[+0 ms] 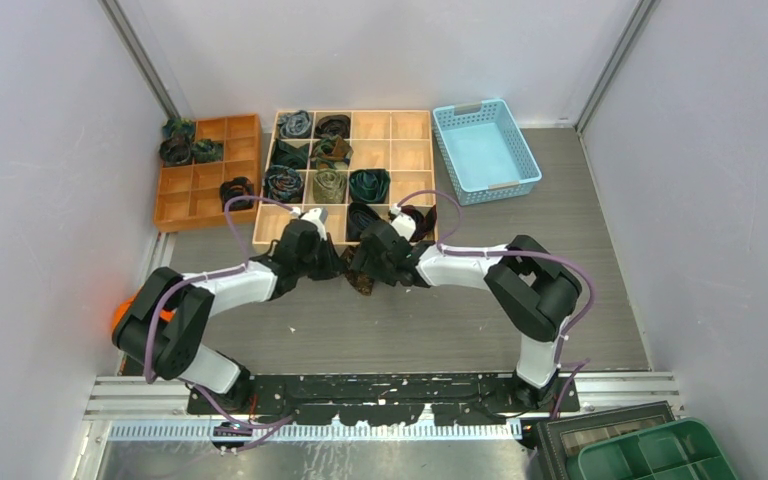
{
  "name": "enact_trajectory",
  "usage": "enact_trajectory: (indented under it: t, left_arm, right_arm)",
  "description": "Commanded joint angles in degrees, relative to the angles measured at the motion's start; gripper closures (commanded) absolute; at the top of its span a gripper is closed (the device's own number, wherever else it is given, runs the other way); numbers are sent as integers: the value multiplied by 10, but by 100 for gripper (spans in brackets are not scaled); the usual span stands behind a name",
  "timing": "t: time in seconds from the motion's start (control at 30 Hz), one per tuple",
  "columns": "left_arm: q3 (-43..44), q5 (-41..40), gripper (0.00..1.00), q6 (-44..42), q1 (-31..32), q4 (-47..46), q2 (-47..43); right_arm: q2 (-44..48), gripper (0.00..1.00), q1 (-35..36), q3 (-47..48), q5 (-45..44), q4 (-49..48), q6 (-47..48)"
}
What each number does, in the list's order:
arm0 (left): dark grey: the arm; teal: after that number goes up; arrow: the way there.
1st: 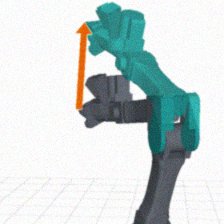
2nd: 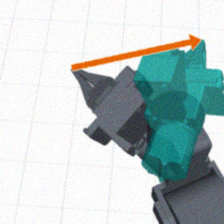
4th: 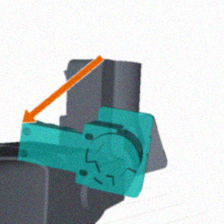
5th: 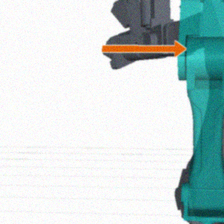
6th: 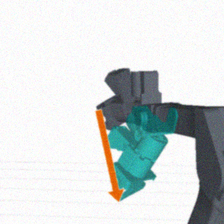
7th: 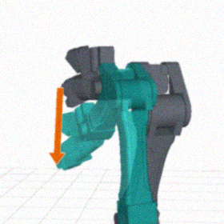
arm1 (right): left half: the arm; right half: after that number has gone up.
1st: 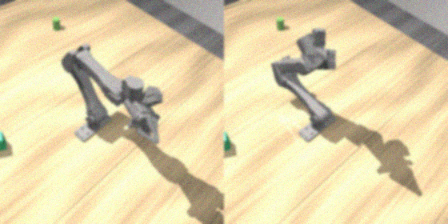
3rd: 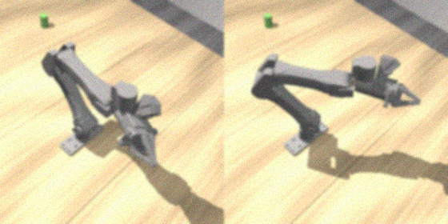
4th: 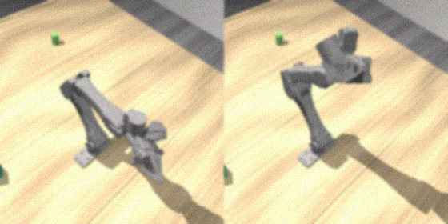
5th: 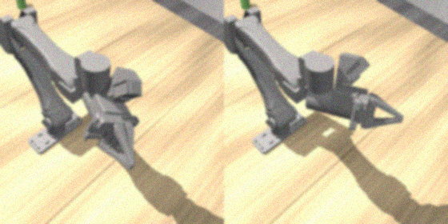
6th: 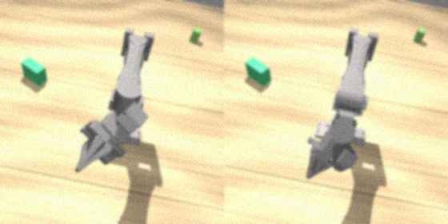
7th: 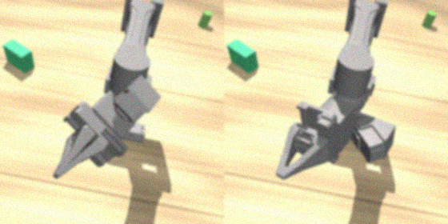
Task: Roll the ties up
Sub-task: Pick up the tie at the center of the board.
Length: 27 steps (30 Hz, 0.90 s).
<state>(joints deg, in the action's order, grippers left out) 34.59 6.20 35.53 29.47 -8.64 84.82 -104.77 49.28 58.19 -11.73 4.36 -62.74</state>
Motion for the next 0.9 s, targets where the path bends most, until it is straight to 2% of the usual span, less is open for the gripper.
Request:
enact_trajectory:
  t: [0.0,0.17,0.5,0.63,0.7,0.87]
  left_arm:
    - [28,5,100,3,-6,-18,22]
    - [23,43,100,31,-6,-71,68]
    - [20,37,100,15,-10,-64,71]
    - [11,29,100,21,-11,-34,27]
    - [14,6,100,16,-11,12,-9]
    - [26,-45,100,-15,-12,77,-31]
  right_arm:
    - [-65,26,-11,-25,-70,178,72]
    - [-72,21,-11,-5,-80,196,95]
    - [-87,20,-17,13,-94,205,127]
    - [-83,20,-17,13,-89,191,145]
    - [-86,21,-17,17,-83,186,157]
    - [-99,30,-16,32,-47,167,184]
